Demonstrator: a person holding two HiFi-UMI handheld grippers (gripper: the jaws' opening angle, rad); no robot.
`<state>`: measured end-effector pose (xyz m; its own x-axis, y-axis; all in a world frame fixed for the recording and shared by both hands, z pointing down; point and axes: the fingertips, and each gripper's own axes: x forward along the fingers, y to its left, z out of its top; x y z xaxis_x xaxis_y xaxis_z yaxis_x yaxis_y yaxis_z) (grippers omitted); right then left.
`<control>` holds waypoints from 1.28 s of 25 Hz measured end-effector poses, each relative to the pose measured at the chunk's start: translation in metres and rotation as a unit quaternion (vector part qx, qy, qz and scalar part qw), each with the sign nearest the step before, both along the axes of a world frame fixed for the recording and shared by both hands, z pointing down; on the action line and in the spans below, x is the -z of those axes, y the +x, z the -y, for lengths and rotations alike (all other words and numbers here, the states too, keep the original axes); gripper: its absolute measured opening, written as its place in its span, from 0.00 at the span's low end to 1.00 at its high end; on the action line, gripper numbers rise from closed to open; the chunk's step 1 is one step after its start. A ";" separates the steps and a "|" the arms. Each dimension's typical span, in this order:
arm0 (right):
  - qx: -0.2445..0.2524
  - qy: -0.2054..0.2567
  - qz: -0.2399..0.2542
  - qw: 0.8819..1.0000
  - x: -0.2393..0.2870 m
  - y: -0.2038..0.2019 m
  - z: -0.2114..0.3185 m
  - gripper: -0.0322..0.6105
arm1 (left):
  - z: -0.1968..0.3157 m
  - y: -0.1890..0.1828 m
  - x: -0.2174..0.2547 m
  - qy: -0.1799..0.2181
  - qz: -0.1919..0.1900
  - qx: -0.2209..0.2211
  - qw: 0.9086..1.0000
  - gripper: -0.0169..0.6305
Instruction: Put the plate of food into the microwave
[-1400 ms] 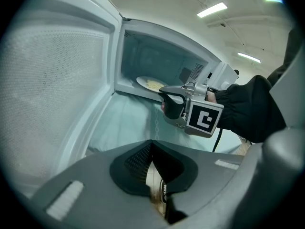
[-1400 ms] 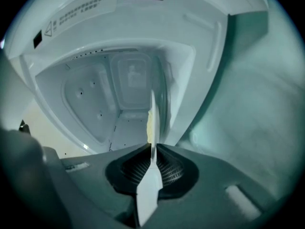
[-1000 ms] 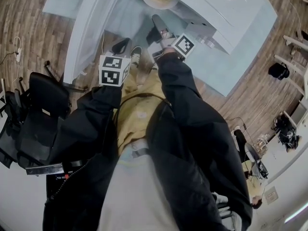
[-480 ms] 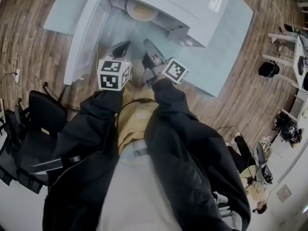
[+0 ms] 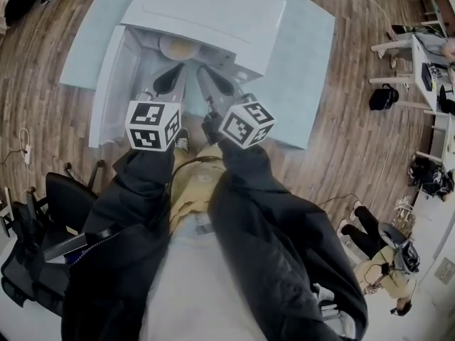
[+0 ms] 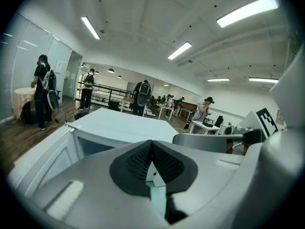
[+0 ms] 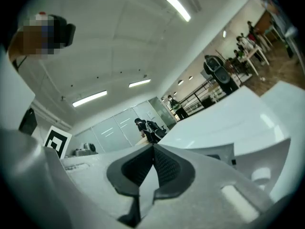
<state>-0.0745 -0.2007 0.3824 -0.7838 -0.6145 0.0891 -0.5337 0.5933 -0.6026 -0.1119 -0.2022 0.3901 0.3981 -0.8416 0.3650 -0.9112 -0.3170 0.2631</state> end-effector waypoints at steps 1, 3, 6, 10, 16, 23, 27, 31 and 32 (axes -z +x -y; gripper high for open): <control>0.000 0.021 -0.019 1.000 0.008 0.000 -0.001 0.04 | 0.001 0.001 0.007 0.010 0.002 -0.003 1.000 0.02; -0.002 0.059 -0.058 0.997 0.023 -0.001 -0.003 0.04 | 0.000 0.003 0.020 0.026 0.007 -0.011 1.000 0.02; -0.011 0.118 -0.112 0.987 0.047 0.000 -0.005 0.04 | -0.003 0.006 0.036 0.048 0.023 -0.021 0.998 0.02; -0.030 0.180 -0.150 0.972 0.073 0.016 0.001 0.04 | 0.003 0.018 0.059 0.077 0.036 -0.022 0.996 0.02; -0.052 0.251 -0.180 0.950 0.097 0.015 -0.012 0.04 | -0.004 0.009 0.088 0.122 0.046 -0.017 0.991 0.02; -0.080 0.279 -0.195 0.937 0.118 0.037 -0.001 0.04 | 0.005 0.036 0.109 0.149 0.059 -0.033 0.987 0.02; -0.085 0.282 -0.199 0.935 0.121 0.052 0.011 0.04 | 0.016 0.053 0.114 0.155 0.066 -0.034 0.985 0.02; -0.091 0.284 -0.198 0.934 0.129 0.060 0.018 0.04 | 0.023 0.065 0.115 0.155 0.069 -0.040 0.985 0.02; -0.092 0.285 -0.198 0.933 0.128 0.060 0.018 0.04 | 0.023 0.065 0.114 0.155 0.070 -0.041 0.985 0.02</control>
<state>-0.0143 -0.2187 0.2543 -0.6357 -0.7713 -0.0325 -0.7718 0.6340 0.0497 -0.0465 -0.2251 0.2759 0.4335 -0.8882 0.1522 -0.8996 -0.4363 0.0163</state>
